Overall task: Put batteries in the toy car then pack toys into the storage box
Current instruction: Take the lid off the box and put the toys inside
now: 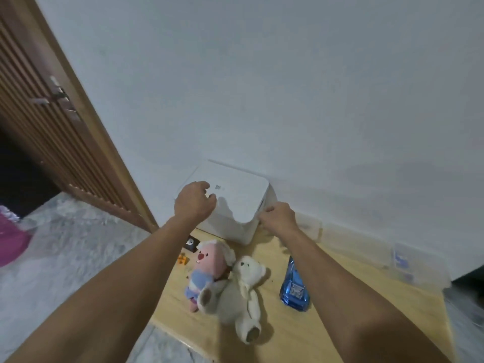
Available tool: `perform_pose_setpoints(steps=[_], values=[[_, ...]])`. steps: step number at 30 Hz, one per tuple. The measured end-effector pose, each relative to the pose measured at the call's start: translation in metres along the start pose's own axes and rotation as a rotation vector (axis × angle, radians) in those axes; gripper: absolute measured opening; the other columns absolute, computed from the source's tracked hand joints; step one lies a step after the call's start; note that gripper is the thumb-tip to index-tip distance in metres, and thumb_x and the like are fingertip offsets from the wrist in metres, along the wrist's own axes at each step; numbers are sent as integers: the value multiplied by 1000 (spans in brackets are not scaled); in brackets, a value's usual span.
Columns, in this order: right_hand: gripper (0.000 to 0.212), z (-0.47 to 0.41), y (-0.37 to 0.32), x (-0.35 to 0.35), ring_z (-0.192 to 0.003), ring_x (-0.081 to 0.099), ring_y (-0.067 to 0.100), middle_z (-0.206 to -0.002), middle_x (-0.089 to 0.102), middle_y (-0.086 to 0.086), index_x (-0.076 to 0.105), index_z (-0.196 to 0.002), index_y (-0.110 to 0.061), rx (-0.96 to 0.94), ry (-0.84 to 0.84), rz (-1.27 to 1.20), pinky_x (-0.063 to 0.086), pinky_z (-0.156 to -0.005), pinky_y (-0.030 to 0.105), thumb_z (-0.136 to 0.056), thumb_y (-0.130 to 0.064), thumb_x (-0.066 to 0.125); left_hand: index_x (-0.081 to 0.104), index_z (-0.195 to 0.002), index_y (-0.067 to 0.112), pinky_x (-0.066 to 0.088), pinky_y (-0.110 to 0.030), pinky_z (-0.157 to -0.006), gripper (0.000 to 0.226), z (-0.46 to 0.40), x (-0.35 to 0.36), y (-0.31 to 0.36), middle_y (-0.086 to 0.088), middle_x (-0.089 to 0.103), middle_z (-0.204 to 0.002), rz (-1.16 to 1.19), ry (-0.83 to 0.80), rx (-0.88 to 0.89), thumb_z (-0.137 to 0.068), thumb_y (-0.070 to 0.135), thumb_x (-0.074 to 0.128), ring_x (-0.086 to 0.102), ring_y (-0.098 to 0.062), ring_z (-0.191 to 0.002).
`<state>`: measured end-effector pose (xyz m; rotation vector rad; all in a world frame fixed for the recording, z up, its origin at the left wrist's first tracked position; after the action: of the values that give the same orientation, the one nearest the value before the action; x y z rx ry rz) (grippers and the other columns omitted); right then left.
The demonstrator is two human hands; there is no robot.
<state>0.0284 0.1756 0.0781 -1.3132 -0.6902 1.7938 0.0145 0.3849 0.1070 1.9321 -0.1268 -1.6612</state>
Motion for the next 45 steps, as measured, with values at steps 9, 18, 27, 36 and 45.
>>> perform_pose_setpoints(steps=[9,18,27,36,45], values=[[21,-15,-28,34,-64,72,26,-83,72,13,62,-89,-5,217,28,-44,62,-59,43,-75,-18,72,48,-122,-4,54,-44,-83,50,-49,-20,-71,-21,49,-127,489,-341,-541,-86,25,68,60,-39,-99],[24,-28,-31,39,-52,62,24,-79,71,18,59,-80,0,322,112,-12,57,-56,36,-72,-8,80,37,-138,-2,49,-58,-93,49,-71,-14,-71,-23,27,-149,927,-446,-680,-93,3,58,51,-49,-111],[21,-33,-43,35,-57,64,28,-92,66,19,62,-92,5,337,185,-99,50,-47,26,-73,3,72,35,-141,7,52,-67,-74,68,-88,-9,-77,-13,22,-149,992,-363,-720,-81,1,65,34,-54,-125],[22,-25,-62,56,-83,67,31,-94,66,15,61,-99,-4,300,178,151,52,-62,30,-78,-8,57,39,-136,2,42,-61,-93,51,-79,-21,-75,-19,37,-145,807,-432,-632,-90,11,59,40,-45,-127],[26,-26,-70,31,-82,67,30,-89,68,11,62,-91,-5,254,279,89,57,-67,33,-69,-12,75,44,-65,7,32,-26,-50,16,-81,-35,-71,-9,47,-65,592,-151,-429,-75,7,57,45,-25,-66]])
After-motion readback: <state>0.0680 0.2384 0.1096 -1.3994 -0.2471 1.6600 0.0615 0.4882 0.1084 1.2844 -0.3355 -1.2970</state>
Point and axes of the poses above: each hand's wrist, its own z-axis away from the middle knuckle, its own x-axis out of the palm, y = z × x, the point moved 2 cm from there along -z, towards the middle knuckle
